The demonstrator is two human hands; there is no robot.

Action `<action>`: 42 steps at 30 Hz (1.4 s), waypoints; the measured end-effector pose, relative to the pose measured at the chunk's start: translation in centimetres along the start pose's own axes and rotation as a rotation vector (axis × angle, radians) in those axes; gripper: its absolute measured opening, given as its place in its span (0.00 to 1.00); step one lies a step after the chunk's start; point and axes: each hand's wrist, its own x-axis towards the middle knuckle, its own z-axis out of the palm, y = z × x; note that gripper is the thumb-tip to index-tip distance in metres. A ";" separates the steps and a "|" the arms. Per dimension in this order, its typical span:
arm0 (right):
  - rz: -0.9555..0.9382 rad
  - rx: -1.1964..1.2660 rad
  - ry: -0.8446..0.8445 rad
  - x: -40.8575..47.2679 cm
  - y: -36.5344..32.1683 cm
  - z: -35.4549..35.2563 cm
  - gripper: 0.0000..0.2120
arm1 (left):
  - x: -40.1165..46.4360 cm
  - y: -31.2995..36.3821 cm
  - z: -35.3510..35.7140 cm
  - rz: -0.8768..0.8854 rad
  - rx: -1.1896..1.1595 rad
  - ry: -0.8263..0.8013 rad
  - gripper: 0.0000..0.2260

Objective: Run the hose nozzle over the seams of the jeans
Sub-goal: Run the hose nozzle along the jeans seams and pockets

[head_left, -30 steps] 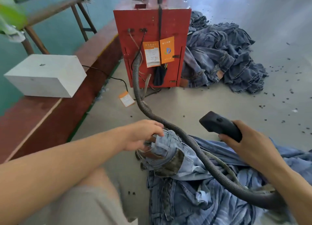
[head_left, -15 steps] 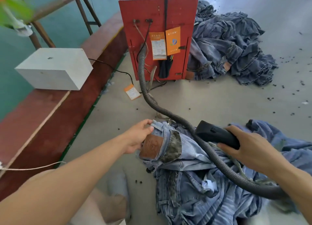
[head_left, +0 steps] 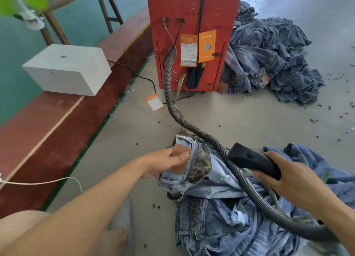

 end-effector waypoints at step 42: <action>-0.008 -0.203 -0.101 5.3 -3.1 3.6 0.16 | 8.3 -5.9 4.9 -0.269 1.096 0.458 0.50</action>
